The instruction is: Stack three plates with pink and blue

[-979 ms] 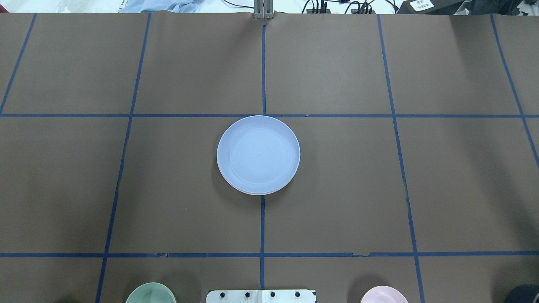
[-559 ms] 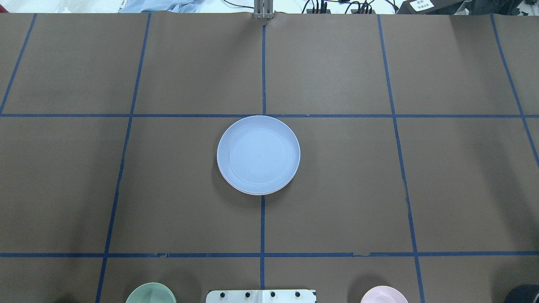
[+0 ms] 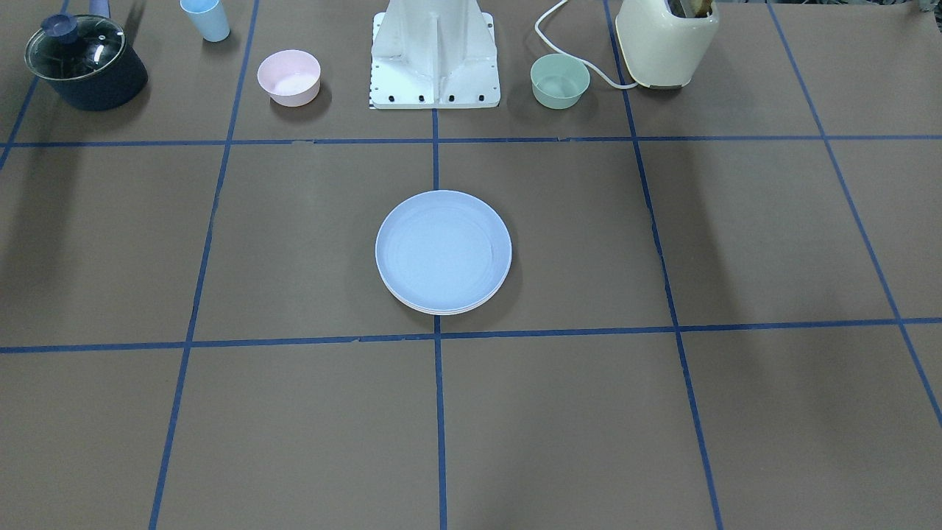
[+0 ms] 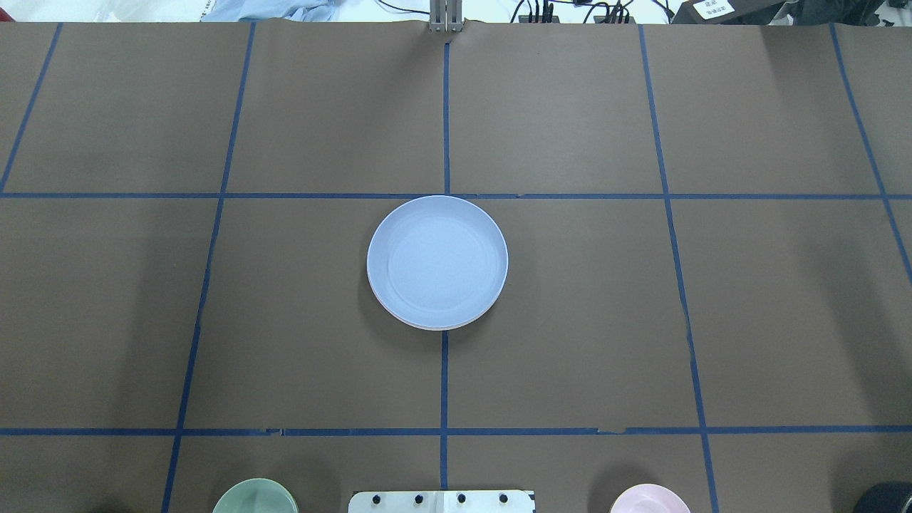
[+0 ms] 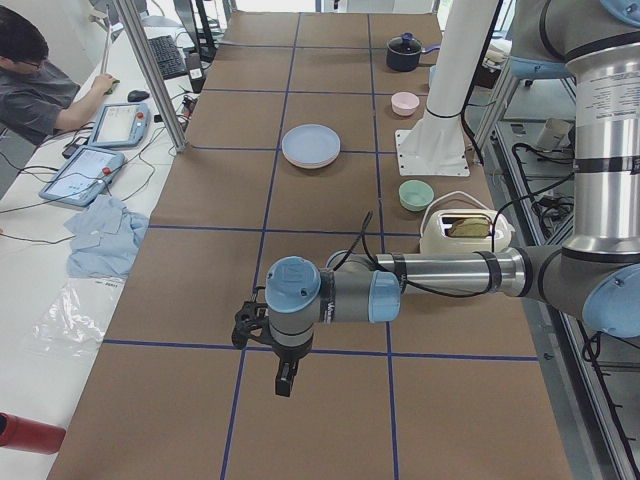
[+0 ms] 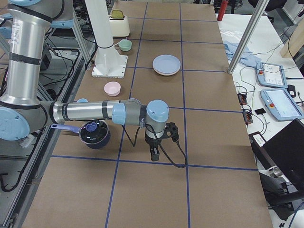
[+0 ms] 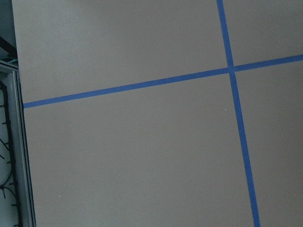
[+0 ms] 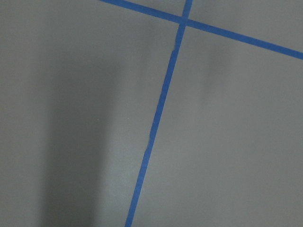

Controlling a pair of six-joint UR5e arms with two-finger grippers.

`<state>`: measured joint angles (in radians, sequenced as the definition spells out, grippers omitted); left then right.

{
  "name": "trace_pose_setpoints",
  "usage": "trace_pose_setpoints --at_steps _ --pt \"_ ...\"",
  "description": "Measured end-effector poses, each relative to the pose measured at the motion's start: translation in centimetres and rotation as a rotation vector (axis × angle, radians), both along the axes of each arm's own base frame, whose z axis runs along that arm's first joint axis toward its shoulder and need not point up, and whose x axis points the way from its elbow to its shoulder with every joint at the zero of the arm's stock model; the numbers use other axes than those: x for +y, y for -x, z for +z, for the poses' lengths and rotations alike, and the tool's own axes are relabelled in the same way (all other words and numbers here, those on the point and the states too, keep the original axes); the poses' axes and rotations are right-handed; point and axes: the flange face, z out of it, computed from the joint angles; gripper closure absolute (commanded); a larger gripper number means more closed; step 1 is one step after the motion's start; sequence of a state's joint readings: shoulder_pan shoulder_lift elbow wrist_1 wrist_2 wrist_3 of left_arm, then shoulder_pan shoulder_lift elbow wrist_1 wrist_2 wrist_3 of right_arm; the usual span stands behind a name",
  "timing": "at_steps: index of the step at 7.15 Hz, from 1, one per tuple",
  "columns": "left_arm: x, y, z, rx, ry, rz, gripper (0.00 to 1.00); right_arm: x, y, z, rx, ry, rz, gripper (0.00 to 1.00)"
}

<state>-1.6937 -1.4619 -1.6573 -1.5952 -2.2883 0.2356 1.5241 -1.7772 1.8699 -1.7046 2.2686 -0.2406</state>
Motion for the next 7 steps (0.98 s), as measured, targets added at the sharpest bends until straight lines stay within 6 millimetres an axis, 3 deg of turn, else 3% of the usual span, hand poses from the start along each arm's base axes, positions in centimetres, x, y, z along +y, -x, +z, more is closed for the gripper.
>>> trace_pose_setpoints --at_steps 7 --pt "-0.30 -0.17 -0.29 -0.004 -0.067 0.002 0.00 0.03 -0.03 0.22 0.000 0.002 0.000 0.00"
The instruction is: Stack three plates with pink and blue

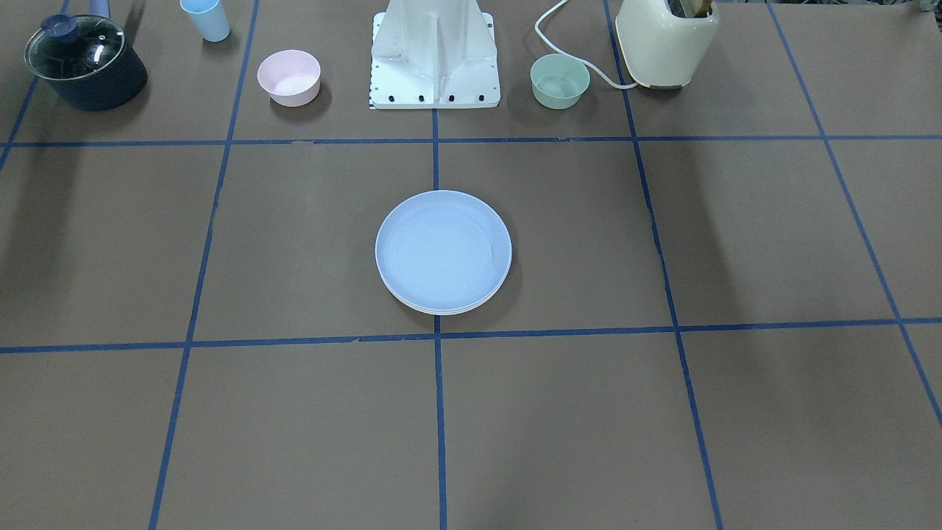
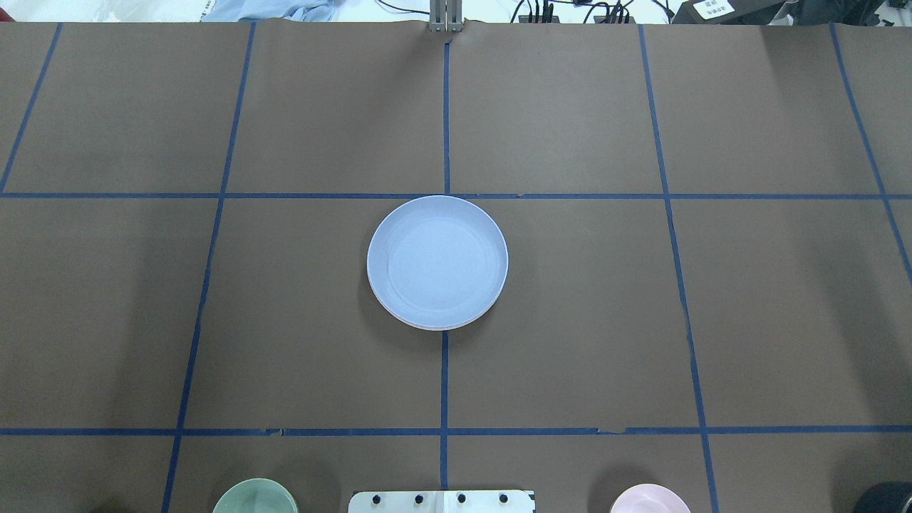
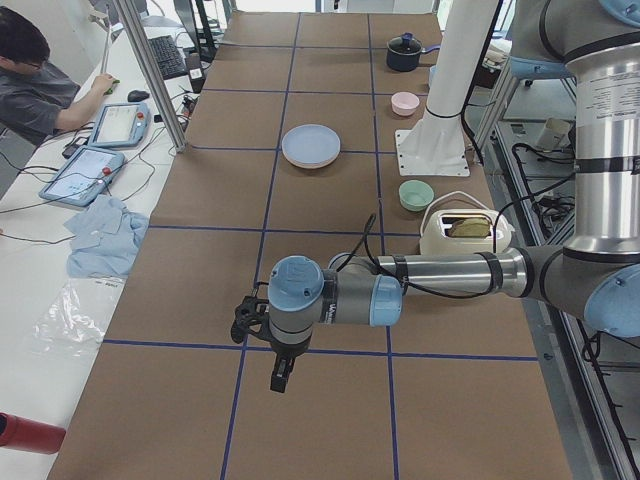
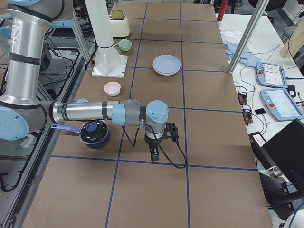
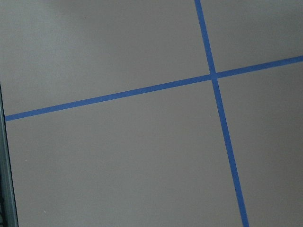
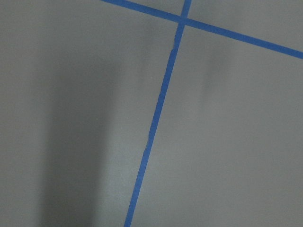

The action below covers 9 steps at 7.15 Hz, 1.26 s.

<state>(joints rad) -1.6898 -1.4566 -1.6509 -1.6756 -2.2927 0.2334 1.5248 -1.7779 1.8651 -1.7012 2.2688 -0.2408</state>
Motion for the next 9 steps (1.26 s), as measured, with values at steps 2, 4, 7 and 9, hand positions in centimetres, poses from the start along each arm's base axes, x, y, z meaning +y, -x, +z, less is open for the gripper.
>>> trace_pose_setpoints --at_steps 2,4,7,9 --pt "0.0 -0.2 0.4 0.006 0.008 0.001 0.00 0.0 0.0 0.0 -0.001 0.000 0.000 0.00" --pt "-0.4 -1.6 0.2 0.014 0.052 -0.018 0.00 0.0 0.0 0.0 -0.001 0.000 0.000 0.00" --pt "-0.7 -2.6 -0.2 0.018 0.067 -0.025 0.00 -0.1 0.0 -0.1 -0.002 -0.001 0.000 0.00" --pt "-0.8 -2.7 -0.4 0.017 0.064 -0.025 0.00 -0.1 0.0 -0.1 -0.002 -0.002 0.000 0.00"
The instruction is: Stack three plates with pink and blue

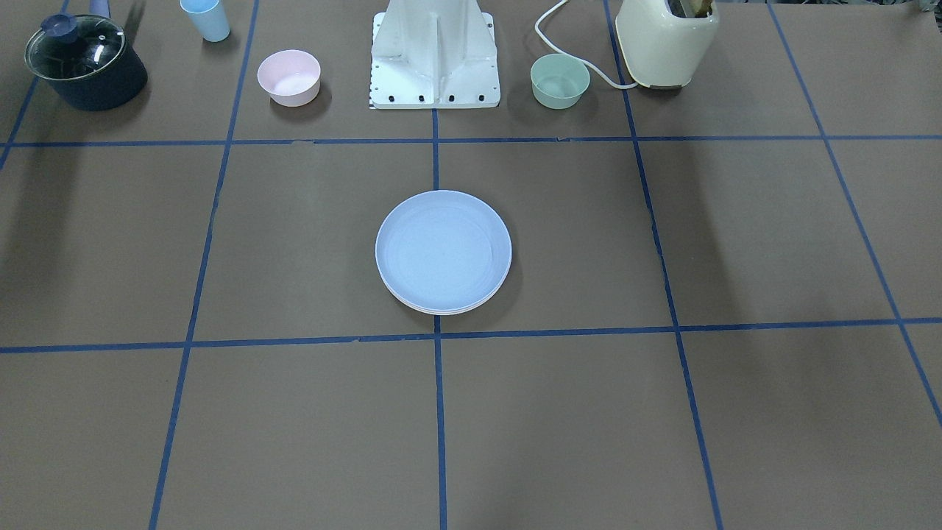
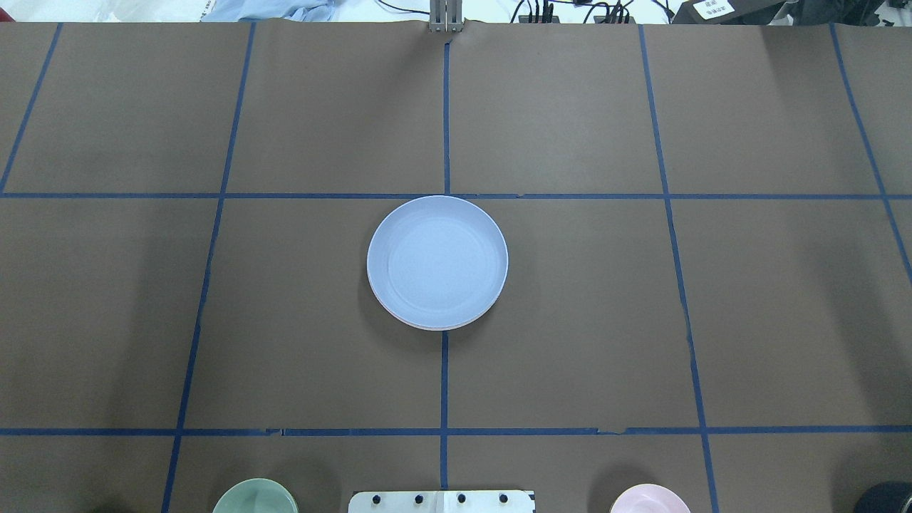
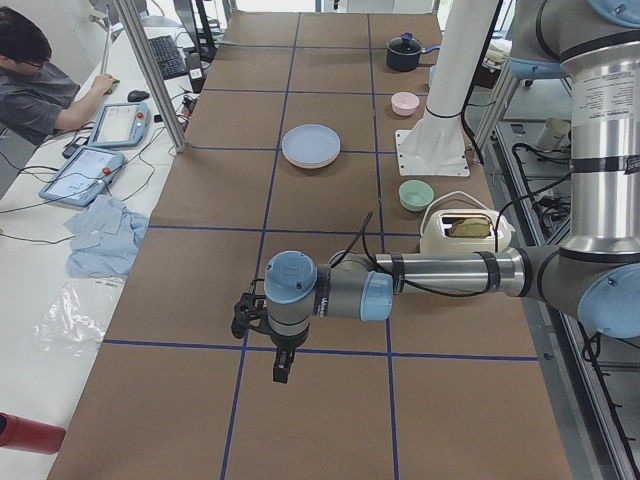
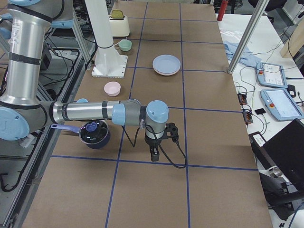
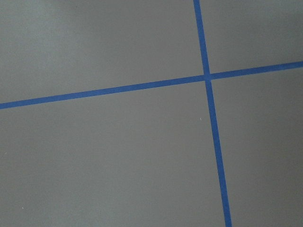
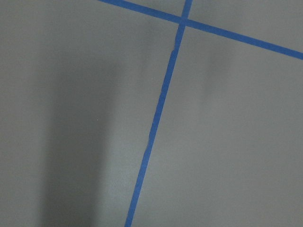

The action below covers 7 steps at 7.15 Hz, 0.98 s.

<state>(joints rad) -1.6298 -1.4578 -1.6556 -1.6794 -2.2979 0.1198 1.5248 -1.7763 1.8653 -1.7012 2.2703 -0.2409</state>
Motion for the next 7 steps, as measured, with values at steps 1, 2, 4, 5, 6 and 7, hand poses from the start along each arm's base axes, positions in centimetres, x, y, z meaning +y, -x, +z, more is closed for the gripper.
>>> trace_pose_setpoints --at_steps 1,2,4,5,6,7 --pt "-0.02 -0.02 -0.15 0.000 -0.003 0.000 0.00 0.01 0.00 0.01 0.000 0.000 0.000 0.00" --pt "-0.03 -0.02 -0.22 0.000 -0.004 0.000 0.00 0.02 0.00 0.02 0.000 0.000 0.000 0.00" --pt "-0.02 0.01 -0.26 0.000 -0.005 0.000 0.00 0.00 0.00 -0.07 0.000 -0.001 0.000 0.00" --pt "-0.02 0.01 -0.27 0.000 -0.006 0.000 0.00 -0.02 0.00 -0.11 0.000 -0.002 0.000 0.00" --pt "-0.02 0.02 -0.27 0.000 -0.006 0.000 0.00 -0.05 0.00 -0.14 0.000 -0.003 0.000 0.00" --pt "-0.04 0.02 -0.29 0.000 -0.007 0.000 0.00 -0.09 0.02 -0.22 0.000 -0.005 0.000 0.00"
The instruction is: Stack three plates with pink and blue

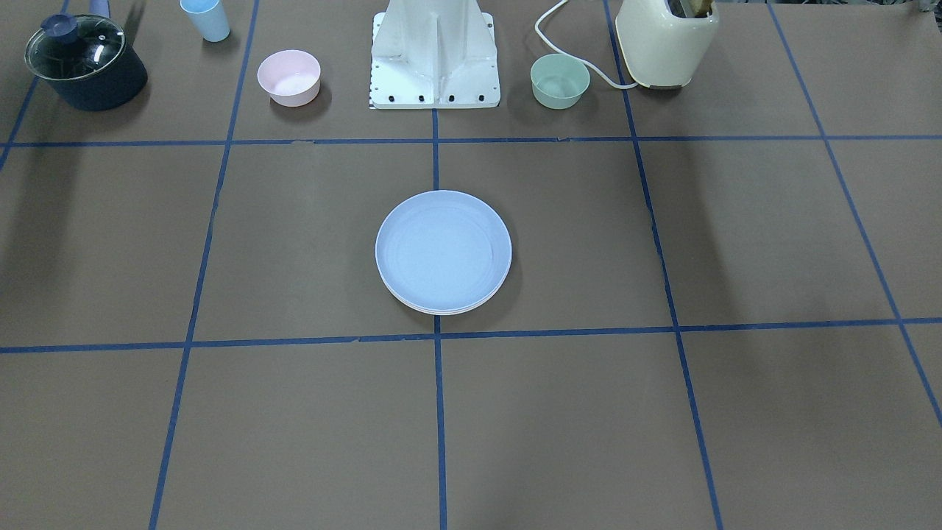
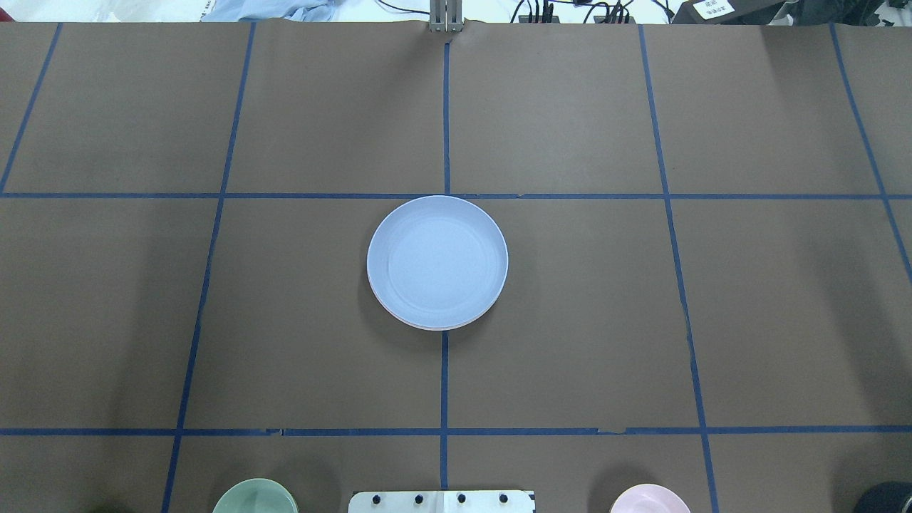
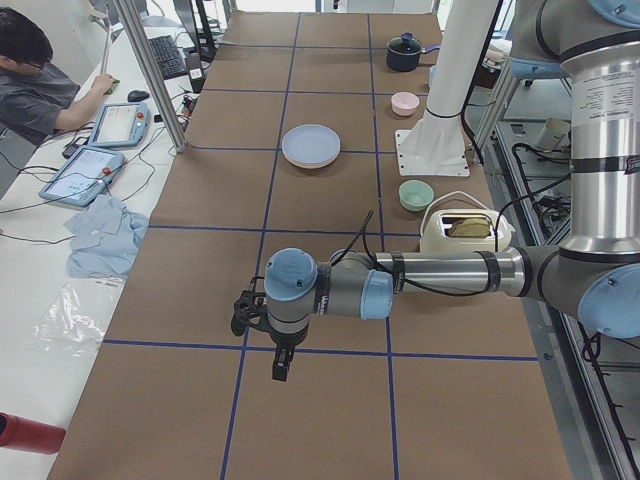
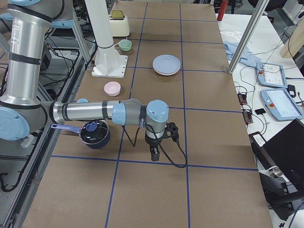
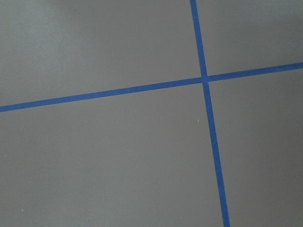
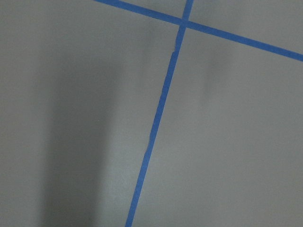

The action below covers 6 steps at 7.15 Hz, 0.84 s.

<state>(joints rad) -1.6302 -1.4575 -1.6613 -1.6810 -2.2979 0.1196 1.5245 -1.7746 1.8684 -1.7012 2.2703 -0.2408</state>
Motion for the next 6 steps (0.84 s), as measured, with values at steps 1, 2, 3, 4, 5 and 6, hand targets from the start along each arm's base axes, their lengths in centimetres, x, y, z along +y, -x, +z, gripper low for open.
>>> trace_pose_setpoints --at_steps 1,2,3,4,5,6 --pt "-0.03 -0.01 -0.10 0.000 -0.002 0.000 0.00 -0.04 0.01 -0.07 0.000 -0.001 0.000 0.00" --pt "-0.05 -0.03 -0.26 0.000 -0.005 0.001 0.00 -0.05 0.01 -0.09 0.000 -0.002 0.000 0.00" --pt "-0.08 -0.04 -0.42 0.000 -0.008 0.001 0.00 -0.06 0.00 -0.12 0.000 -0.003 0.000 0.00" --pt "-0.11 -0.03 -0.52 -0.001 -0.010 0.001 0.00 -0.06 0.00 -0.12 -0.001 -0.003 0.000 0.00" --pt "-0.13 -0.02 -0.56 -0.001 -0.011 0.001 0.00 -0.06 0.01 -0.05 -0.001 -0.001 0.000 0.00" --pt "-0.13 -0.02 -0.58 -0.001 -0.012 0.001 0.00 -0.05 0.00 0.00 -0.001 0.000 0.000 0.00"
